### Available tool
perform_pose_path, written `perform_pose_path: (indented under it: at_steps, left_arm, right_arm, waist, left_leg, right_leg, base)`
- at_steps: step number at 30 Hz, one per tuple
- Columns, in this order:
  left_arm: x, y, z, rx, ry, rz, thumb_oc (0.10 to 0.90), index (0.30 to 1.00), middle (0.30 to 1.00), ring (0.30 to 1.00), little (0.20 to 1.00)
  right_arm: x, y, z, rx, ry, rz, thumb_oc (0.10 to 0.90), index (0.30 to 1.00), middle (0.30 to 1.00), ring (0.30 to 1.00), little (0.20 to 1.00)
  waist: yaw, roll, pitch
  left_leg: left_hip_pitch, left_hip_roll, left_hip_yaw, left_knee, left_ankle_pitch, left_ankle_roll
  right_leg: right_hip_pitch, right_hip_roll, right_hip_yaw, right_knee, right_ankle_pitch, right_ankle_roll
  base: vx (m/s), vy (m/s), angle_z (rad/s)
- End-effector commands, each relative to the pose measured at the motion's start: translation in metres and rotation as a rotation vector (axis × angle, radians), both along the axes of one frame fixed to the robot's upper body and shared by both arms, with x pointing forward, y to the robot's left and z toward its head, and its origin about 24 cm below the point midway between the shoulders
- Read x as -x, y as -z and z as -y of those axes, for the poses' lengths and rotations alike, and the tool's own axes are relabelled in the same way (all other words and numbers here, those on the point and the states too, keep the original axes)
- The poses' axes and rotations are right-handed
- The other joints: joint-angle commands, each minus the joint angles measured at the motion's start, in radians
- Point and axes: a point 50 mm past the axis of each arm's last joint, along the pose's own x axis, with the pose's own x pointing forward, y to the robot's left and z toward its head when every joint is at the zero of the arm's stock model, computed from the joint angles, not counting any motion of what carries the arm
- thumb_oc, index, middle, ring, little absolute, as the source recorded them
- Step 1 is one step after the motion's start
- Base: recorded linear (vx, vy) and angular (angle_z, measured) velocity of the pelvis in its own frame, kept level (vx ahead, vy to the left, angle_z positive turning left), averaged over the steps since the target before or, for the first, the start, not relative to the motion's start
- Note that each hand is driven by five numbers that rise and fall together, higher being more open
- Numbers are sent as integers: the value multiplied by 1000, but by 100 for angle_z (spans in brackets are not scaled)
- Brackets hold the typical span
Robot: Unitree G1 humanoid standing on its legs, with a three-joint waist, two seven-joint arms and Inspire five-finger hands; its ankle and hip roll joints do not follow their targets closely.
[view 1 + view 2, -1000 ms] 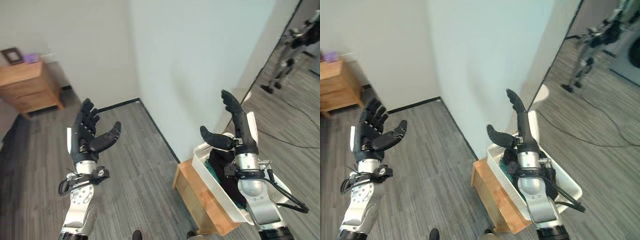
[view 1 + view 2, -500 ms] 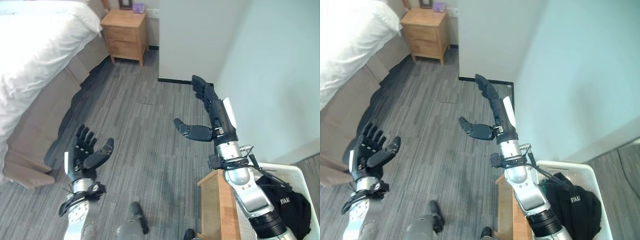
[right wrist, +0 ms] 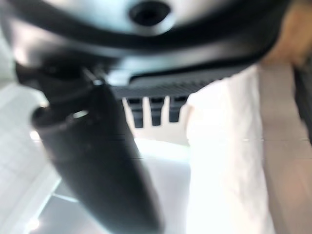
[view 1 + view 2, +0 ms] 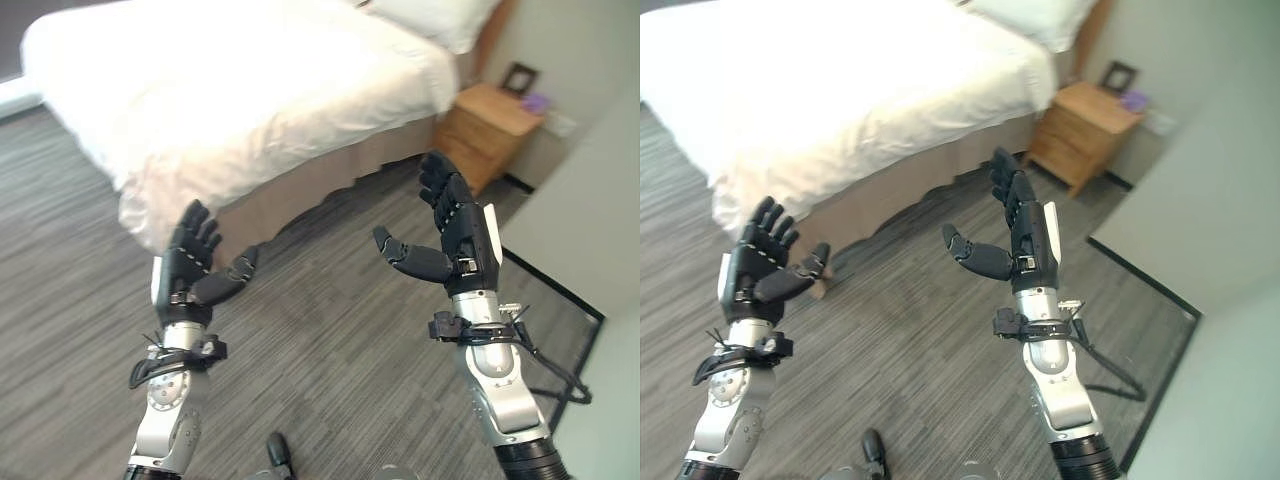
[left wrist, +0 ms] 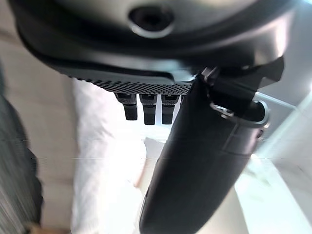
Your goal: Pick up bed clothes into laundry basket.
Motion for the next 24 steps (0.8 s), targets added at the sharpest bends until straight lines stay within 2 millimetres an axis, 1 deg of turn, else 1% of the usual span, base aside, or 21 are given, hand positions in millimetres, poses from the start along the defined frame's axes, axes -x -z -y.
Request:
perform_pose_path:
  at_steps: [1,2,3,4,5,6,8,9,10,11,13,14,15,16,17,18,19,20,22,23,24]
  left_arm:
    - [1,-42,-30,-132,-63,178,800,900,900,900,900]
    - [0,-43,-33,-141,-73,176,800,900,900,900,900]
    - [-1,-45,-35,-143,-76,179,800,900,900,900,900]
    - [0,-44,-41,-135,-117,179,800,900,900,900,900]
    - [0,-46,-43,-165,-95,179,800,900,900,900,900]
    - [1,-51,-46,-198,-97,181,800,900,900,900,900]
    - [-2,-57,-50,-199,-126,213,800,900,900,900,900]
    - [-1,-56,-51,-199,-140,211,800,900,900,900,900]
    - [-1,-53,-52,-196,-158,207,800,900,900,900,900]
    - [-1,-50,-53,-187,-165,197,800,900,900,900,900]
    - [1,-48,-57,-192,-191,186,800,900,900,900,900]
    - [0,-46,-57,-185,-190,183,800,900,900,900,900]
    - [-1,-47,-55,-177,-188,191,800,900,900,900,900]
    - [-1,-44,-56,-171,-193,178,800,900,900,900,900]
    - [-1,-44,-56,-171,-193,179,800,900,900,900,900]
    - [-1,-37,-58,-155,-202,145,800,900,900,900,900]
    - [-1,-36,-58,-155,-202,144,800,900,900,900,900]
    - [1,-36,-55,-192,-200,136,800,900,900,900,900]
    - [3,-35,-54,-194,-204,130,800,900,900,900,900]
    - [20,-20,-73,-194,-262,48,800,900,900,900,900]
    - [23,-15,-78,-160,-282,28,800,900,900,900,900]
  right_arm:
    - [-5,-39,3,-116,-27,196,800,900,900,900,900]
    - [-6,-41,1,-112,-36,202,800,900,900,900,900]
    - [-8,-43,0,-109,-41,205,800,900,900,900,900]
    - [-10,-42,-11,-110,-109,182,800,900,900,900,900]
    - [-11,-44,-10,-111,-93,196,800,900,900,900,900]
    - [-10,-51,-12,-90,-108,227,800,900,900,900,900]
    - [-14,-58,-17,-64,-133,242,800,900,900,900,900]
    - [-15,-60,-19,-58,-152,242,800,900,900,900,900]
    - [-16,-58,-17,-47,-158,231,800,900,900,900,900]
    - [-18,-58,-15,-32,-153,224,800,900,900,900,900]
    - [-18,-61,-15,-18,-162,231,800,900,900,900,900]
    - [-17,-61,-12,-12,-162,231,800,900,900,900,900]
    - [-17,-61,-9,-13,-157,226,800,900,900,900,900]
    - [-16,-59,-7,-16,-158,218,800,900,900,900,900]
    - [-16,-59,-7,-17,-158,219,800,900,900,900,900]
    - [-16,-58,-6,-21,-164,201,800,900,900,900,900]
    - [-16,-57,-6,-21,-164,199,800,900,900,900,900]
    - [-12,-59,-9,-26,-192,210,800,900,900,900,900]
    - [-11,-57,-9,-26,-195,205,800,900,900,900,900]
    - [-8,-46,-11,-24,-214,167,800,900,900,900,900]
    - [-9,-41,-7,-33,-202,143,800,900,900,900,900]
  waist:
    - [-28,-20,-22]
    - [-26,-12,-21]
    - [-21,-9,-21]
    - [0,-8,-17]
    - [14,-2,-17]
    - [13,-6,-19]
    - [20,-7,-27]
    - [24,-6,-23]
    - [28,-1,-18]
    - [30,-2,-16]
    - [43,-1,1]
    - [47,-7,11]
    - [40,-20,26]
    - [34,-33,32]
    - [33,-33,31]
    - [22,-54,23]
    - [20,-51,19]
    - [-15,-51,7]
    - [-8,-48,6]
    - [-28,17,-34]
    - [-32,23,-42]
  left_leg:
    - [53,223,108,-52,-35,-174]
    - [40,226,80,-58,-23,-179]
    - [28,225,60,-59,-20,-184]
    - [20,212,35,-63,-35,-191]
    - [13,216,25,-60,-12,-201]
    - [17,224,33,-60,-7,-211]
    - [6,242,57,-47,3,-221]
    - [8,245,57,-34,13,-225]
    - [2,258,54,-6,18,-234]
    - [-1,262,50,14,15,-238]
    - [-14,254,-3,57,5,-242]
    - [-23,234,-36,93,-14,-241]
    - [-33,203,-58,171,-64,-234]
    - [-22,172,-54,231,-123,-223]
    - [-27,173,-55,234,-122,-221]
    - [-47,122,-43,378,-170,-209]
    - [-57,125,-45,395,-182,-208]
    - [-14,164,63,386,-220,-192]
    - [-7,169,72,389,-230,-192]
    - [154,171,120,170,-234,-186]
    - [177,173,122,111,-204,-191]
  right_leg:
    - [47,29,72,4,75,32]
    - [54,51,126,-32,63,27]
    - [65,63,162,-78,50,23]
    - [90,52,167,-147,18,12]
    - [108,55,176,-172,25,17]
    - [123,51,158,-220,21,12]
    - [147,47,133,-302,24,15]
    - [157,57,145,-333,37,6]
    - [173,79,160,-364,53,-8]
    - [182,97,158,-389,61,-19]
    - [196,118,158,-401,61,-40]
    - [198,124,154,-402,68,-51]
    - [199,119,137,-399,80,-59]
    - [188,111,121,-393,92,-67]
    - [185,111,120,-394,96,-67]
    - [161,106,115,-395,109,-82]
    - [159,108,113,-395,107,-80]
    - [139,109,85,-395,113,-79]
    - [142,111,93,-394,111,-78]
    - [134,148,55,-388,101,-56]
    - [138,144,38,-388,108,-48]
  base:
    - [-36,-164,153]
    - [-73,-166,157]
    - [-37,-144,142]
    - [-74,-151,101]
    - [-81,-158,107]
    - [-148,-240,70]
    - [-90,-238,40]
    - [-47,-265,13]
    - [-31,-292,-26]
    - [-63,-292,-51]
    - [-77,-268,-38]
    - [-139,-282,-14]
    - [-199,-298,2]
    - [-170,-198,14]
    - [-205,-241,22]
    - [-116,-126,22]
    - [-160,-183,26]
    - [-32,-36,16]
    - [39,30,-3]
    - [102,107,-4]
    - [154,122,31]
